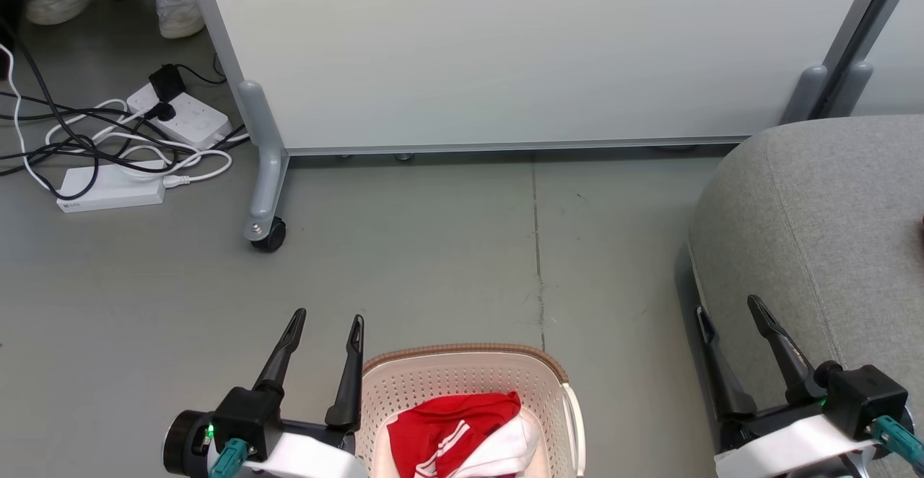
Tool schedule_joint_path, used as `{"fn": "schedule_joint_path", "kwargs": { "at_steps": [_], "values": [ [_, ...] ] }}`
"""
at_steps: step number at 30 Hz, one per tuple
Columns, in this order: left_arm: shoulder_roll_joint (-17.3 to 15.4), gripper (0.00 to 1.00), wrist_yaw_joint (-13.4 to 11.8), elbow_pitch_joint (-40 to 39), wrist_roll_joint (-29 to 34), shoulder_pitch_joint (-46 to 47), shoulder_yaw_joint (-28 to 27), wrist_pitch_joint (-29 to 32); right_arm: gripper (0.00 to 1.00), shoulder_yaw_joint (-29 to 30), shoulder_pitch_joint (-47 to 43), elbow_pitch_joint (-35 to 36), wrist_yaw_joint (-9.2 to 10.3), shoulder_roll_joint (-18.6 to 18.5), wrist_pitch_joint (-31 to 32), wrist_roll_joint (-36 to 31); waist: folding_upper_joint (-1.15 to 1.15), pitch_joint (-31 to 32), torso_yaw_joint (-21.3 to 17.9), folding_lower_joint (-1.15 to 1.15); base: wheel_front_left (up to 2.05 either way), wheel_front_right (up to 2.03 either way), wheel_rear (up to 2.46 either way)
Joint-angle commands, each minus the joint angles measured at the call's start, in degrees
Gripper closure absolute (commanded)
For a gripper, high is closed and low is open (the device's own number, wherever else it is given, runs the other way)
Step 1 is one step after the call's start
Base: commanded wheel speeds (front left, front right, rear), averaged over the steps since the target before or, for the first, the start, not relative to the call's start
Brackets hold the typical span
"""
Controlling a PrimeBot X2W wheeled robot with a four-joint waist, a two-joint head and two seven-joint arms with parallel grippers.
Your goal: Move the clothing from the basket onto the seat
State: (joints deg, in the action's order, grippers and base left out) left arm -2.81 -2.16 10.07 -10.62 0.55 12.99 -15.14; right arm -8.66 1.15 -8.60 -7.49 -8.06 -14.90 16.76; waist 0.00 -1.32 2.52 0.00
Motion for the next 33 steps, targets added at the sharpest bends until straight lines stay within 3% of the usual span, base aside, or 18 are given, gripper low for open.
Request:
{"fn": "schedule_joint_path", "kwargs": {
  "at_steps": [1, 33],
  "values": [
    [-0.2, 0.0, -0.5, 0.1, -0.2, 0.2, -0.2, 0.0, 0.0, 0.0, -0.1, -0.3, -0.01, -0.3, -0.2, 0.1, 0.0, -0.2, -0.1, 0.0, 0.0, 0.0, 0.0],
    [-0.2, 0.0, 0.2, 0.8, 0.7, 2.3, 0.9, 0.0, 0.0, 0.0, 1.6, -0.6, -0.01, 0.1, -0.2, -0.2, 0.0, -2.2, -0.7, 0.0, 0.0, 0.0, 0.0]
  ]
}}
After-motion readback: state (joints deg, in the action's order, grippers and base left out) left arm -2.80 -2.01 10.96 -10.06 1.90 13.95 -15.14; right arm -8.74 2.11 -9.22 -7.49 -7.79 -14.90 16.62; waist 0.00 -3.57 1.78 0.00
